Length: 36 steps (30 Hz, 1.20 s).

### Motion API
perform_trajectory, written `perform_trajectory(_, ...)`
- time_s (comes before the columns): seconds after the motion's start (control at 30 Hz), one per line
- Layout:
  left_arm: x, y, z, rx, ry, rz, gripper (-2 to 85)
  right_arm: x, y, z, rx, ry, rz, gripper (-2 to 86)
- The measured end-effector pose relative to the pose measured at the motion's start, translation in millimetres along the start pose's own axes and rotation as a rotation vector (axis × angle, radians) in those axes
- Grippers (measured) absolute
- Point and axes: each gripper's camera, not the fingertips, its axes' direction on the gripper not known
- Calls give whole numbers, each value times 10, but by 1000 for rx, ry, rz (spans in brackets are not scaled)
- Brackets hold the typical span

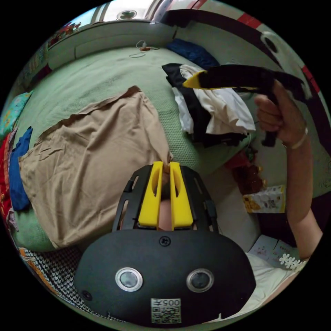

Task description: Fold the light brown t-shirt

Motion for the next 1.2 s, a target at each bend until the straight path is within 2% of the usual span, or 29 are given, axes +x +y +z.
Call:
perform_trajectory(0.07, -96, 103, -98, 17, 9, -8, 49, 142, -419, 367, -107, -45, 50, 115)
perform_trajectory(0.27, -437, 446, -351, 48, 63, -21, 49, 464, -1117, 1159, -254, -120, 213, 131)
perform_trajectory(0.6, -1026, 983, -743, 79, 146, -31, 49, 732, -1767, 1723, -231, -117, 372, 99)
perform_trajectory(0.77, -1250, 1242, -943, 98, 173, -26, 49, 684, -1964, 1844, -169, -113, 432, 24)
perform_trajectory(1.0, -1626, 1733, -1444, 158, 205, -13, 48, 159, -2266, 1656, -123, -70, 329, -14)
perform_trajectory(1.2, -2112, 2346, -2122, 249, 186, -57, 48, -952, -2638, 1402, -84, -12, 142, -14)
